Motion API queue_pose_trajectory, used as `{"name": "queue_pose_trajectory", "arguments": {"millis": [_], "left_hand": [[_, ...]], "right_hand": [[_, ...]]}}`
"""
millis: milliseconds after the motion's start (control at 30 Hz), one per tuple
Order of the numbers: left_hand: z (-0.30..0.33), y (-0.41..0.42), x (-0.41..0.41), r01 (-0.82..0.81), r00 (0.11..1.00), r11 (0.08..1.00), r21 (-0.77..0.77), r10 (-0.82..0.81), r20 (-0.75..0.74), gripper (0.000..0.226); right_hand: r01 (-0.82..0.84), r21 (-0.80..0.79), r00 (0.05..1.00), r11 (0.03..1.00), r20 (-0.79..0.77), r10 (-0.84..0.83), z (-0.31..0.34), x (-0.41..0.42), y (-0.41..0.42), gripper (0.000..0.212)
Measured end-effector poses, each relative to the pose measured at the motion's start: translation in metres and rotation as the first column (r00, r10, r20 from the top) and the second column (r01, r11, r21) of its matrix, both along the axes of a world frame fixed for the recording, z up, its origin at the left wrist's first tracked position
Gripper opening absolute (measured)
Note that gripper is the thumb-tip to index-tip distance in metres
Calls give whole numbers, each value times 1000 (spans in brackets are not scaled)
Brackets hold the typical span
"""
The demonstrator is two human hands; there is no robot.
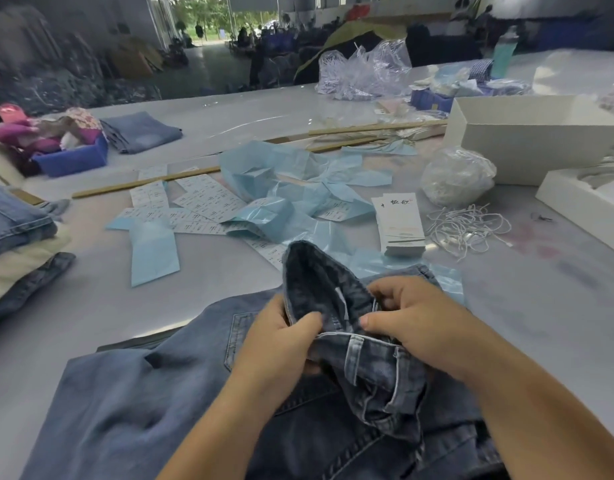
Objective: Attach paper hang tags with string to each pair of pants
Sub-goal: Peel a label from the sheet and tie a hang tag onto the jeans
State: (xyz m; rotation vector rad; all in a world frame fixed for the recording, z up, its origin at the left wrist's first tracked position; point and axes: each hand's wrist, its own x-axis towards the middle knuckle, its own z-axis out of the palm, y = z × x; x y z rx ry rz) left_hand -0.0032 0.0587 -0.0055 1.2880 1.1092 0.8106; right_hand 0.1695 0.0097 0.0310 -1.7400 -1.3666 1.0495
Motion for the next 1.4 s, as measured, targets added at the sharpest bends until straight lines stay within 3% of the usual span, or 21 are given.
{"name": "queue_pose_trajectory", "arguments": {"millis": [33, 100, 133, 200, 267, 333, 467, 500, 600, 667, 767, 900, 1300, 1400], "left_hand": [[-3, 0, 1, -84, 984, 982, 167, 109, -144, 31], [-1, -1, 3, -132, 884, 790, 598, 367, -290, 44], [1, -1, 4, -66, 870, 670, 740, 401, -286, 47], [5, -1, 9, 123, 880, 544, 830, 326, -345, 35], [13, 1, 13, 189, 913, 598, 779, 186, -364, 24], [23, 4, 16, 153, 961, 784, 602, 25, -276, 6], [27, 11, 14, 210, 944, 870, 445, -62, -324, 42], [28, 13, 12, 196, 954, 898, 394, -82, -288, 42], [23, 18, 4, 148, 986, 982, 117, -155, 59, 23], [17, 19, -3, 154, 965, 987, -37, -143, 219, 18], [10, 15, -7, 176, 939, 969, -176, -111, 326, 18], [0, 16, -9, 161, 914, 929, -334, -13, 405, 49], [-7, 12, -12, 174, 912, 930, -324, -28, 409, 61], [-9, 12, -12, 186, 915, 933, -309, -50, 401, 51]], "right_hand": [[8, 32, 999, 999, -46, -7, -3, 1, -1, 19], [27, 97, 991, 995, -134, -14, -8, 4, -4, 24], [49, 122, 979, 991, -200, -24, -10, 5, -5, 26], [78, 170, 947, 982, -320, -20, -11, 8, -7, 26], [72, 237, 937, 969, -349, 16, -9, 9, -8, 25], [45, 301, 950, 953, -308, 52, -5, 7, -9, 24], [-35, 355, 991, 934, -107, 78, -5, -2, -6, 23], [-36, 353, 988, 935, -131, 87, -5, -3, -5, 24], [-3, 315, 948, 949, -300, 102, -9, -1, -2, 25], [52, 284, 919, 957, -390, 66, -13, 1, 1, 25], [131, 238, 874, 962, -485, 0, -18, -2, 4, 23], [143, 238, 883, 961, -469, -15, -20, -8, 8, 24], [131, 229, 932, 964, -360, -41, -28, -10, 14, 25], [142, 240, 950, 960, -305, -65, -30, -11, 12, 24]]}}
